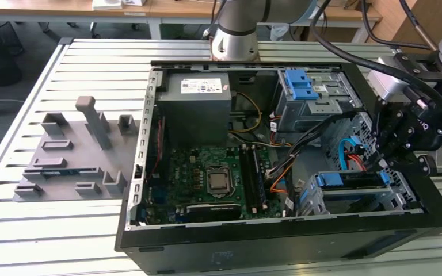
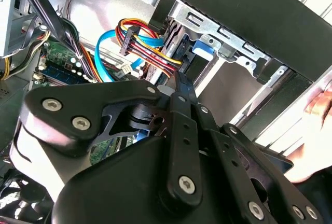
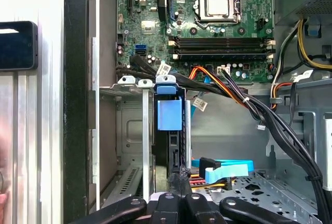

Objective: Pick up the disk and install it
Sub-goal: 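Insert the second disk wire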

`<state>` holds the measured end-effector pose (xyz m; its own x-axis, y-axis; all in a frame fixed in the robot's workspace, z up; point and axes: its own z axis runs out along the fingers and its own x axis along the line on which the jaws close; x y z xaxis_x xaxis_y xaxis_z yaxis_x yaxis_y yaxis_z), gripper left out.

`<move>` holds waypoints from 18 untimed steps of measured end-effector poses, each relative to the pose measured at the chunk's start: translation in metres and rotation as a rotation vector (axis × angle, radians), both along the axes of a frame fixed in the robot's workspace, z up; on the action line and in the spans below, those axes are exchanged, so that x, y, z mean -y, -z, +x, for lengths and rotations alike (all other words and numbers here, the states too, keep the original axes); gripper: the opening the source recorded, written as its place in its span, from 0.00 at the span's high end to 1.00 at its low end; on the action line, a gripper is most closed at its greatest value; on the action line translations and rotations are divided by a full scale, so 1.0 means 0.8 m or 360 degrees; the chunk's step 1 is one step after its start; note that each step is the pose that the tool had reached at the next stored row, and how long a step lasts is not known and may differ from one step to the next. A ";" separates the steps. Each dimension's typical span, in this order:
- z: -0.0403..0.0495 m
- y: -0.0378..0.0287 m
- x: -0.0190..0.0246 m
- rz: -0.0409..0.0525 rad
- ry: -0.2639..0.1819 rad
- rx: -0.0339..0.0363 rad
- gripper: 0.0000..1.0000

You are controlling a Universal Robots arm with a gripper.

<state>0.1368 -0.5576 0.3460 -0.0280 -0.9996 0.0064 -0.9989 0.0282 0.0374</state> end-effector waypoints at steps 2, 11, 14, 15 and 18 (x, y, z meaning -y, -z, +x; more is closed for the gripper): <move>0.000 0.0000 0.0000 0.0000 0.0000 0.0000 0.89; -0.002 0.0000 -0.0001 0.0000 0.0000 0.0000 0.89; -0.008 0.0000 0.0000 0.0001 0.0000 0.0002 0.89; -0.009 0.0000 0.0000 0.0001 0.0000 0.0002 0.89; -0.011 -0.0010 0.0001 0.0000 0.0000 0.0003 0.89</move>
<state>0.1279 -0.5577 0.3468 -0.0279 -0.9996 0.0061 -0.9990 0.0281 0.0352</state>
